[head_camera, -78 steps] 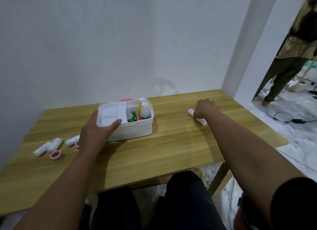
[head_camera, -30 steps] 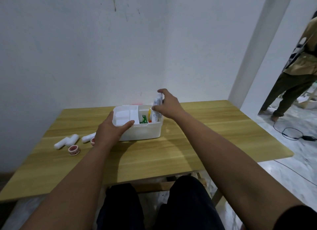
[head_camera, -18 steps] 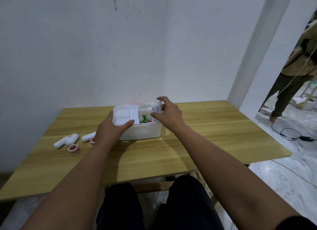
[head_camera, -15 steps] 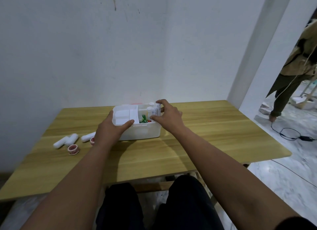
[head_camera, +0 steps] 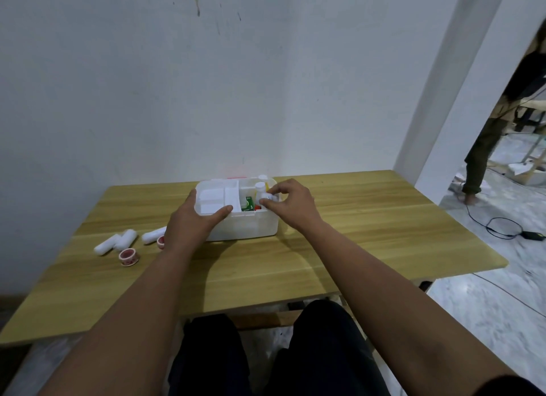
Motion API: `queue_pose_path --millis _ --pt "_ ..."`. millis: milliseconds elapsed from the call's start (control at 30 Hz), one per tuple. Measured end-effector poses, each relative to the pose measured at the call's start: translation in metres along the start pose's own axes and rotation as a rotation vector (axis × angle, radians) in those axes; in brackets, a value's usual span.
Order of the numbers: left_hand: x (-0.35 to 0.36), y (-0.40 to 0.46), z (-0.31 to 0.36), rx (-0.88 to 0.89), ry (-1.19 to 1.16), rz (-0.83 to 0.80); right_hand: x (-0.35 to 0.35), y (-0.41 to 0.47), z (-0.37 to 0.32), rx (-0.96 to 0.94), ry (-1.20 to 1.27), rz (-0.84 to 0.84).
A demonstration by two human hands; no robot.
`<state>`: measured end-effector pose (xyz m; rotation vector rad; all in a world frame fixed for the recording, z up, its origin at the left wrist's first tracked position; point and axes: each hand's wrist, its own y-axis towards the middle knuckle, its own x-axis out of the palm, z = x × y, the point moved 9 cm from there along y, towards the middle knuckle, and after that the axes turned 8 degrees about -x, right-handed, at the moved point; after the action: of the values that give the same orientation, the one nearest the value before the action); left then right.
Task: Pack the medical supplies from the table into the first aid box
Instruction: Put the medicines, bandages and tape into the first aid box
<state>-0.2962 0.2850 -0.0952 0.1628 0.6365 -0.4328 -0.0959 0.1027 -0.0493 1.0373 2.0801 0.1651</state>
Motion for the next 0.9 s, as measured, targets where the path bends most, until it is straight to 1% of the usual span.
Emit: queue_pose_path --millis 200,367,500,567,667,733,833,900 --pt "0.001 0.002 -0.003 -0.010 -0.003 -0.002 -0.002 0.004 0.006 0.037 0.051 0.034" --pt "0.000 0.002 -0.004 -0.018 0.001 0.008 0.004 0.009 0.002 0.033 0.020 -0.032" --pt "-0.001 0.000 -0.002 -0.010 -0.007 0.001 -0.001 0.017 0.004 0.062 0.159 0.013" --pt "-0.003 -0.001 0.000 -0.005 -0.008 0.007 0.005 0.020 0.005 0.099 0.209 -0.052" --pt "-0.006 -0.005 0.004 0.001 -0.022 -0.001 0.021 0.020 0.006 0.113 0.204 -0.220" --pt "-0.008 -0.007 0.005 -0.002 -0.050 -0.024 0.030 0.022 0.009 0.111 0.194 -0.297" --pt "-0.011 -0.005 0.000 -0.041 -0.040 -0.048 0.038 0.025 0.016 0.095 0.182 -0.355" --pt "-0.014 -0.007 0.003 -0.026 -0.023 -0.076 0.041 0.026 0.020 0.103 0.203 -0.358"
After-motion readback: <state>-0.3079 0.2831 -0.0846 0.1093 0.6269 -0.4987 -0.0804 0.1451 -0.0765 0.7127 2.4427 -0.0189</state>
